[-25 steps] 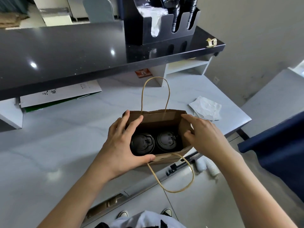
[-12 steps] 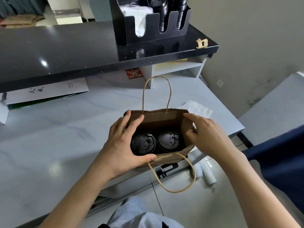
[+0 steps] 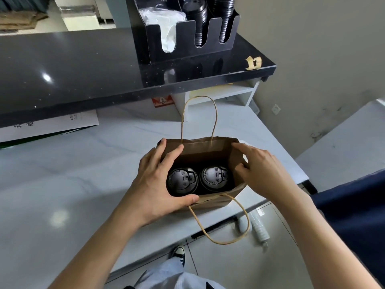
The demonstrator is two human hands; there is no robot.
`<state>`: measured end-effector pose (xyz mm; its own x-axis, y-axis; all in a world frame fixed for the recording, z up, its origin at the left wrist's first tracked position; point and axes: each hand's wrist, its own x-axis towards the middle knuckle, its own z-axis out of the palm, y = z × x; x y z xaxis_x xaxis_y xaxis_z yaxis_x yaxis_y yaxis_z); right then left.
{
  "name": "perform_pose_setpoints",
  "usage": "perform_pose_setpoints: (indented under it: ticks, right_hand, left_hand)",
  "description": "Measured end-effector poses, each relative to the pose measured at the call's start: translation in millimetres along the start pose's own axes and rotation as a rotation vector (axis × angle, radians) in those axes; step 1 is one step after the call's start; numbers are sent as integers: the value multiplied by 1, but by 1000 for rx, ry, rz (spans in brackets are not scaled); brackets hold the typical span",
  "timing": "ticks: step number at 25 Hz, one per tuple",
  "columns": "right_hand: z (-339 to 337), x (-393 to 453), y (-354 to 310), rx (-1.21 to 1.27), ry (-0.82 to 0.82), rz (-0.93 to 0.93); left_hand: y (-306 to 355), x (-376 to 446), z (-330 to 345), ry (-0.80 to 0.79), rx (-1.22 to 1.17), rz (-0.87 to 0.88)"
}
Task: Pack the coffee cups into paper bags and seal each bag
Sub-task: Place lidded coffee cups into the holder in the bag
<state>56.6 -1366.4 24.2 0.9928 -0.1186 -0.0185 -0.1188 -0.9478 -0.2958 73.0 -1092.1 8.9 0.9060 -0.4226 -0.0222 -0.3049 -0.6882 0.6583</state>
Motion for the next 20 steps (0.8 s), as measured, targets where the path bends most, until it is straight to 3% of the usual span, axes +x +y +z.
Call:
perform_pose_setpoints:
  ticks: [11,20]
  right_hand:
    - [-4,72,-6,-15,-50,-21]
    - [-12,122,16,5,-61,-149]
  left_hand:
    - [-15,54,-13,26,5,-23]
    - [-4,87,-11,52,-37,-118]
